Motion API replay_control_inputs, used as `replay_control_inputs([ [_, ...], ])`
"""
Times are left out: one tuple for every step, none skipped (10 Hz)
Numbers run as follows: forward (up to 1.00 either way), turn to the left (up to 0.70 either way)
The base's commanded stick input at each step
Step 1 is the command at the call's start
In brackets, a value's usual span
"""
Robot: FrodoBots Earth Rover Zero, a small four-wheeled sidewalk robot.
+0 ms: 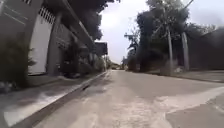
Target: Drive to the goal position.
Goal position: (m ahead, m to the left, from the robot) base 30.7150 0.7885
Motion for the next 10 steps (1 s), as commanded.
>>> replay_control_inputs([
  [0.70, -0.18],
  [0.70, 0.00],
  [0.70, 0.00],
  [0.70, 0.00],
  [0.70, 0.00],
  [0.70, 0.00],
  [0.70, 0.00],
  [0.70, 0.00],
  [0.70, 0.00],
  [0.70, 0.00],
])
